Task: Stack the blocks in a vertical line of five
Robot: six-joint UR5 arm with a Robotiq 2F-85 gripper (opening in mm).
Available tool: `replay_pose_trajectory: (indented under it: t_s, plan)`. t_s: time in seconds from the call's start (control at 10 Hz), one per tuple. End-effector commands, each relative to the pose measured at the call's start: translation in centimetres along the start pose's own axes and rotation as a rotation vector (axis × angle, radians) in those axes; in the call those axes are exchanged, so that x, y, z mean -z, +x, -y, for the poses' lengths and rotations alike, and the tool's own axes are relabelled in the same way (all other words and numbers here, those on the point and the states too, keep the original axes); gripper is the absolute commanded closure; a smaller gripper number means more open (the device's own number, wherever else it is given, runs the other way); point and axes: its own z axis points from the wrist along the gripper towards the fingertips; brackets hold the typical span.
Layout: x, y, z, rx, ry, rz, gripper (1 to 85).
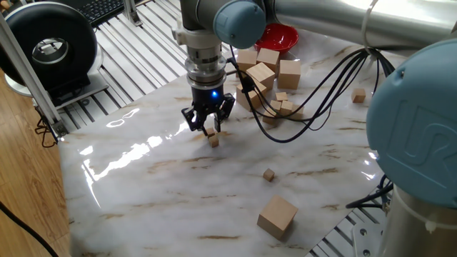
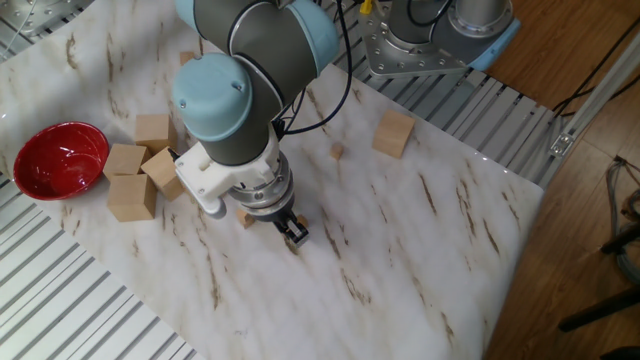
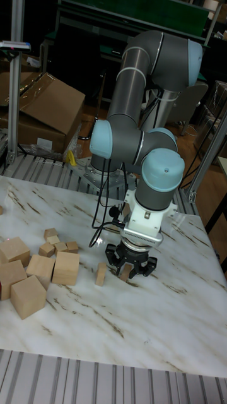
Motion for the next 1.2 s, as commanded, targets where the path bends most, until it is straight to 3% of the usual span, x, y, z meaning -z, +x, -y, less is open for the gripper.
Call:
replay_pose_trajectory:
  t_s: [0.0, 0.2, 1.0, 1.1]
  plan:
    - [0.42, -0.04, -0.60, -0.007, -0.019, -0.001, 47.3]
    - [0.46, 0.07, -1.02, -0.009, -0.035, -0.005, 46.7]
    - [0.05, -0.10, -0.51, 0.007, -0.019, 0.000, 46.3]
    - [0.01, -0.34, -0.03, 0.015, -0.001, 0.011, 46.7]
